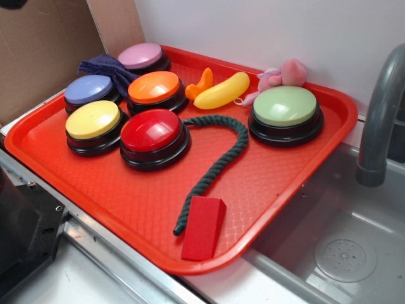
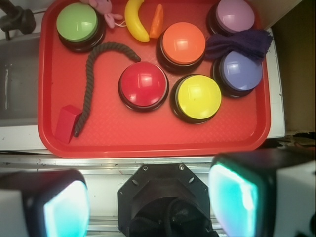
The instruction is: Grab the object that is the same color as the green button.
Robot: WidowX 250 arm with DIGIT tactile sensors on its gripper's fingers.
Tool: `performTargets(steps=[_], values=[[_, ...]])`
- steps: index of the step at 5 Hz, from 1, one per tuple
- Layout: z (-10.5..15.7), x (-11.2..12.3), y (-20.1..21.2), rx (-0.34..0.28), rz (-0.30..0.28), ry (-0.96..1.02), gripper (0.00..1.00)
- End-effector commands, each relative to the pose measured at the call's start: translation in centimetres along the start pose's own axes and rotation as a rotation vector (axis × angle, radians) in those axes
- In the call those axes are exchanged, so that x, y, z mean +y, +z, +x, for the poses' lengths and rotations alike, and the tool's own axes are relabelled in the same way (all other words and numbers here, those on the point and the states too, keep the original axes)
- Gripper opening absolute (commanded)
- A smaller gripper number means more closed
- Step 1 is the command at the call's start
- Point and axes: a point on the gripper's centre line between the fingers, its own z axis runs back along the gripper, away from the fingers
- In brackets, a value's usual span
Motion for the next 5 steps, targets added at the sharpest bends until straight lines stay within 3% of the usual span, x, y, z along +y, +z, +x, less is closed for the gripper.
performTargets(steps=[1,3,4,5], values=[[0.0,0.0,0.0,0.000,0.000,0.000,1.00],[1.3,-3.3,-2.7,0.019,0.013,0.112,1.00],[2.4,-5.2,-5.3,-0.007,0.005,0.236,1.00],[3.4,-6.5,-7.5,0.018,-0.014,0.244,1.00]])
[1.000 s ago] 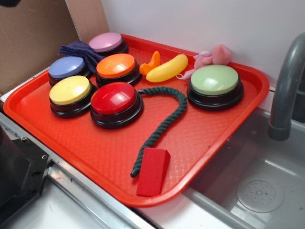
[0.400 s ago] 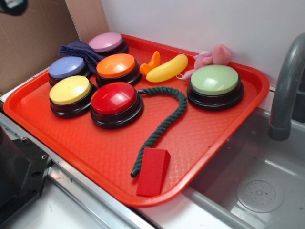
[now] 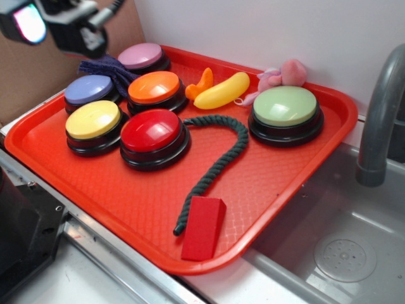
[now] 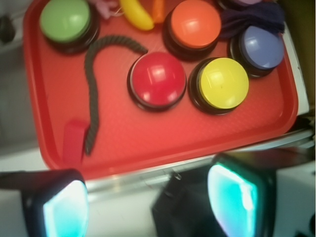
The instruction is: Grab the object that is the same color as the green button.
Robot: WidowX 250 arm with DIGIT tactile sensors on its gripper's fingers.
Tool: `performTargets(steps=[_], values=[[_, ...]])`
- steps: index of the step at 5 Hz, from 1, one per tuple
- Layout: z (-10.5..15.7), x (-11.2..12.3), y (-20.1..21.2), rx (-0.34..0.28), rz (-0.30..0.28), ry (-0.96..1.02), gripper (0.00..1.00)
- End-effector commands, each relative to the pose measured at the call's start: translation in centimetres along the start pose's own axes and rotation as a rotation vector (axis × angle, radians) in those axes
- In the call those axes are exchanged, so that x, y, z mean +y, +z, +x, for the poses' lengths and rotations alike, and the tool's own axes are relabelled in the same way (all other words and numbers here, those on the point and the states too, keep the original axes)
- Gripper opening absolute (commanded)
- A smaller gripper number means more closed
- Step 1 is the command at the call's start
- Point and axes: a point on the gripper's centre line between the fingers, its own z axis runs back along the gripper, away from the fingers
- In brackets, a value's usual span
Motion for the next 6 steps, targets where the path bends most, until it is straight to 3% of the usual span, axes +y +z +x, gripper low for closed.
performTargets(steps=[1,2,3,4,5,6], values=[[2.3,-3.7,-6.1,-0.065,-0.029,0.135,1.00],[3.0,-4.7,-8.8,-0.061,-0.039,0.201,1.00],[3.9,-5.3,-11.8,-0.059,-0.092,0.286,1.00],[4.7,-5.3,-13.9,-0.071,-0.051,0.311,1.00],[5.1,-5.5,-15.4,-0.060,-0.056,0.316,1.00],[5.1,-5.5,-16.0,-0.097,-0.029,0.351,1.00]])
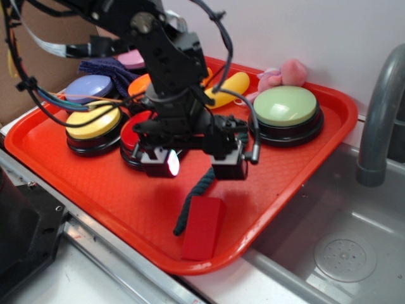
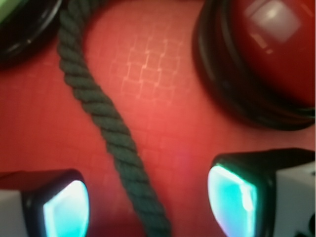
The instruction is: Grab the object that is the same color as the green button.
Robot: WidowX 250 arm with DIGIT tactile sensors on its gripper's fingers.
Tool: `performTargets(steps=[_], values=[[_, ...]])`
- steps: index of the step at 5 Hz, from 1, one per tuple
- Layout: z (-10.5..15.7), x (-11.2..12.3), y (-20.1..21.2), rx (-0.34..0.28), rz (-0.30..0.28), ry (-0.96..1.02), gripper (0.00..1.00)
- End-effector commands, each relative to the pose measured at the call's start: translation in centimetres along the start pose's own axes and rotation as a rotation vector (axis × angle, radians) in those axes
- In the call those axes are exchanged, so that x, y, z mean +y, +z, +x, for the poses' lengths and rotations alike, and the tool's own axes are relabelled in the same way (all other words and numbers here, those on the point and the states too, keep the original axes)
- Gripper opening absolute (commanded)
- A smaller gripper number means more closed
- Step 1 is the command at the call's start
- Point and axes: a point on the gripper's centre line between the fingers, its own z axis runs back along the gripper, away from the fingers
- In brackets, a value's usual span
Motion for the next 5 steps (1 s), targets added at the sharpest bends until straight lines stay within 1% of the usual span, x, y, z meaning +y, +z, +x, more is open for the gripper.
performTargets(steps=[1,2,3,4,5], values=[[0.7,-0.7,-1.0,-0.043,-0.010,0.047,0.30],[0.7,-0.7,-1.1,-0.038,-0.008,0.050,0.00],[0.8,-0.6,-1.1,-0.027,-0.009,0.050,0.00],[0.8,-0.8,-0.4,-0.017,-0.030,0.005,0.00],[1.2,-1.1,1.5,-0.038,-0.033,-0.040,0.00]])
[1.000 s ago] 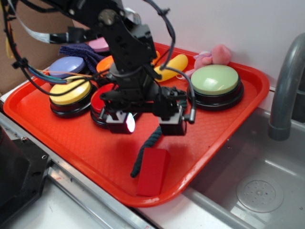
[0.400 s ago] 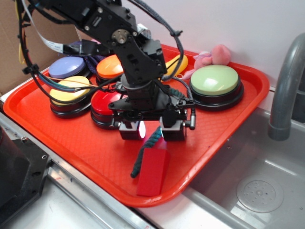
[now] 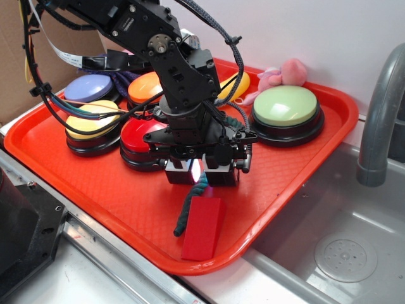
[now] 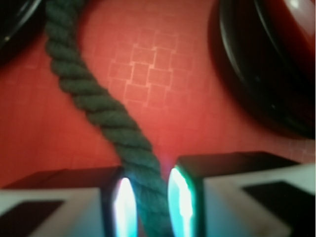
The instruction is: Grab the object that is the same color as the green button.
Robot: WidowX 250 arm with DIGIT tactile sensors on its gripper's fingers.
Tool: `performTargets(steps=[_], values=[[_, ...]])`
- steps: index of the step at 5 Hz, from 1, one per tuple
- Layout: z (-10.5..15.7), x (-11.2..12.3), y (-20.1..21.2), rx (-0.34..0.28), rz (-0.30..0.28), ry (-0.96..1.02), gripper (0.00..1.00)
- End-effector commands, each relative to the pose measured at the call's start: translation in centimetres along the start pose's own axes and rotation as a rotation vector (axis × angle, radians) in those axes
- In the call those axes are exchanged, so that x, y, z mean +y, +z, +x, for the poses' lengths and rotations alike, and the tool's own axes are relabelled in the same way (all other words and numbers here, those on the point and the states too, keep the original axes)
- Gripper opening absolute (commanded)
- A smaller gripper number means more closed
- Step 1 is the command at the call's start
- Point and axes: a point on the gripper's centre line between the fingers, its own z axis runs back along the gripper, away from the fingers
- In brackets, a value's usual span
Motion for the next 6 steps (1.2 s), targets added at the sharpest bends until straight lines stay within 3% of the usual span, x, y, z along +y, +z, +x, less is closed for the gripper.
performTargets(steps=[1,2,3,4,5,6], values=[[1.3,-0.8,3.6,-0.047,-0.039,-0.084,0.00],[1.8,-0.9,5.3,-0.034,-0.027,-0.122,0.00],[3.4,0.2,10.3,-0.024,-0.001,-0.206,0.00],[4.7,1.8,14.7,-0.042,-0.023,-0.245,0.00],[6.2,3.8,18.2,-0.045,-0.009,-0.289,0.00],[7.7,6.2,19.6,-0.069,0.002,-0.251,0.00]])
